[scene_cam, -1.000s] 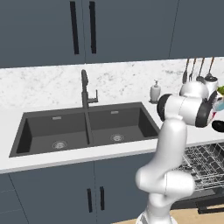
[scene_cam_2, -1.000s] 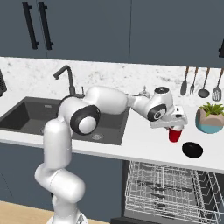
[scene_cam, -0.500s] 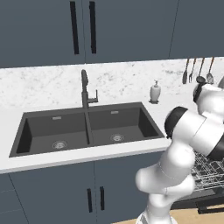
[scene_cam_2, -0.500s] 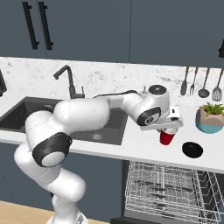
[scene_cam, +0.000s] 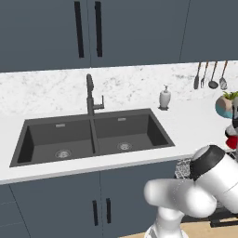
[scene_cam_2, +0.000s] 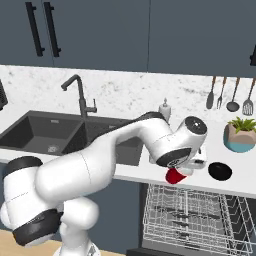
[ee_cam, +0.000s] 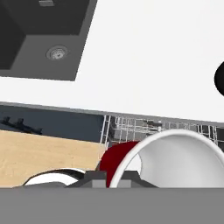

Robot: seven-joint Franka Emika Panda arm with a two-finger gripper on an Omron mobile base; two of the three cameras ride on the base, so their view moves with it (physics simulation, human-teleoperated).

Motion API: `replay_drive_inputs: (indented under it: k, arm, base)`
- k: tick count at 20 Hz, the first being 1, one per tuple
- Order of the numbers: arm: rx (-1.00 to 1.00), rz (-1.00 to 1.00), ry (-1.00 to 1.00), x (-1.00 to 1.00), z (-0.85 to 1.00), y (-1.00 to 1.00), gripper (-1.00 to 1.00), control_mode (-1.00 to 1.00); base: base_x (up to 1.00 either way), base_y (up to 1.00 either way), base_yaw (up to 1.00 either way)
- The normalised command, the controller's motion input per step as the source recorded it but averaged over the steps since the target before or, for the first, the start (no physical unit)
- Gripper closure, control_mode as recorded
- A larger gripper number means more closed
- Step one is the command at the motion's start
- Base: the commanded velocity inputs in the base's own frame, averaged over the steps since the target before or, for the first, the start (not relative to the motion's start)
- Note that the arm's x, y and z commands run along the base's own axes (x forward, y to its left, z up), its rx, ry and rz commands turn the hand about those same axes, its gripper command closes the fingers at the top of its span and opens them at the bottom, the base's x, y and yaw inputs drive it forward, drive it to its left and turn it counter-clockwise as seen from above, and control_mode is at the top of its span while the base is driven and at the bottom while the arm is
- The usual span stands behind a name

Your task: Pick up the cup and bowl from the counter, place them in the dishwasher, and close the dishwasher door.

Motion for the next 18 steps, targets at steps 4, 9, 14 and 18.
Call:
replay_drive_inputs:
  k: [4, 9, 14, 18]
  arm:
    - [0.42, 0.13, -0.09, -0.89, -0.15, 0.00, 1.00, -1.00]
    - [0.20, 0.08, -0.09, -0.26, -0.45, 0.02, 1.00, -1.00]
    - [0.14, 0.01, 0.00, 0.04, -0.77, 0.00, 1.00, -1.00]
    - [0.11, 0.00, 0.00, 0.16, -0.73, 0.00, 1.00, -1.00]
  base:
    - [0.00, 0.00, 0.00]
    - [0.00, 0.00, 0.00]
    - [0.00, 0.00, 0.00]
    - [0.00, 0.00, 0.00]
